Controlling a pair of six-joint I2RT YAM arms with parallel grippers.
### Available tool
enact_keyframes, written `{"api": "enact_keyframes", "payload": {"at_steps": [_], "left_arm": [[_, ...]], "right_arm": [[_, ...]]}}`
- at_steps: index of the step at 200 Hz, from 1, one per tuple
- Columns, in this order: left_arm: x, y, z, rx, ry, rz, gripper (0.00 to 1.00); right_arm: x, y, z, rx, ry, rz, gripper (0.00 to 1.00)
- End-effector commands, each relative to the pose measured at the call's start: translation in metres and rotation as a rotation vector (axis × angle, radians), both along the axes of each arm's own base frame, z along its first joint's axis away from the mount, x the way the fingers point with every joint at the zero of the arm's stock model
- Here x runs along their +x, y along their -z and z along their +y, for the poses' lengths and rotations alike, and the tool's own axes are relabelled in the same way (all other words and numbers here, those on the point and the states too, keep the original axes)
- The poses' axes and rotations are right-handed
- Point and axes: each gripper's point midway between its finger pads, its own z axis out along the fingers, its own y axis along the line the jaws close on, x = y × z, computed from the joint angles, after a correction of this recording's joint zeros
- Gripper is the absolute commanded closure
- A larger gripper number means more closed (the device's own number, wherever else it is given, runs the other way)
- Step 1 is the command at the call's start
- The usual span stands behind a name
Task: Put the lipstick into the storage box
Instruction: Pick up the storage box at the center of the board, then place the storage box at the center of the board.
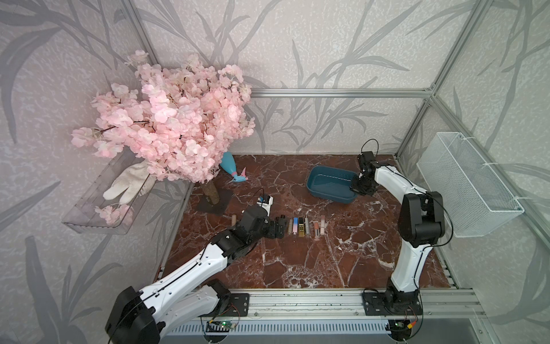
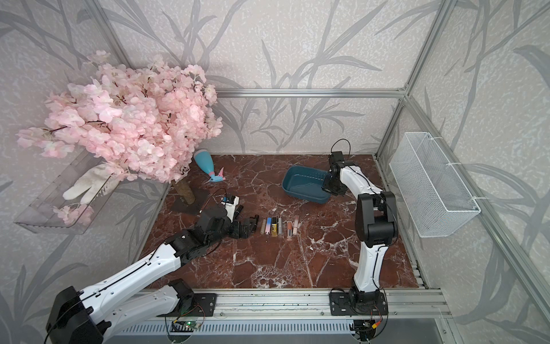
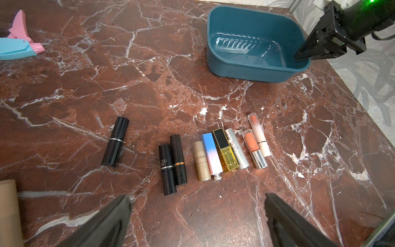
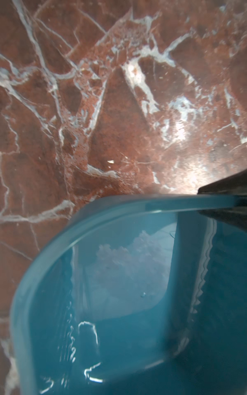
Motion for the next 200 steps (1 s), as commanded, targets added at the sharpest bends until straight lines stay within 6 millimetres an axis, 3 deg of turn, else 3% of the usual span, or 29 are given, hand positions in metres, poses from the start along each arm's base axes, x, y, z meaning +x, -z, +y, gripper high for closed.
{"api": "enact_keyframes", "payload": {"at_steps": [1, 36, 119, 163, 200], "left_arm": [[-0.003, 0.000, 0.009, 0.006, -0.028, -0.007, 0.00], [-0.007, -0.004, 0.013, 0.000, -0.036, -0.002, 0.00], [-0.021, -0.008, 0.024, -0.002, -0.024, -0.001, 0.00], [-0.023, -0.009, 0.026, -0.013, -0.028, -0.003, 0.00], [-0.023, -0.008, 0.027, -0.006, -0.032, -0.001, 0.00]], "right_arm": [[-0.001, -0.032, 0.015, 0.011, -0.075, -0.090, 1.00], [-0.008, -0.054, 0.048, 0.066, -0.134, -0.134, 1.00], [-0.017, -0.040, 0.143, 0.181, -0.305, -0.100, 1.00], [-0.026, -0.025, 0.164, 0.206, -0.322, -0.065, 1.00], [-0.030, -0.014, 0.166, 0.202, -0.313, -0.044, 1.00]]}}
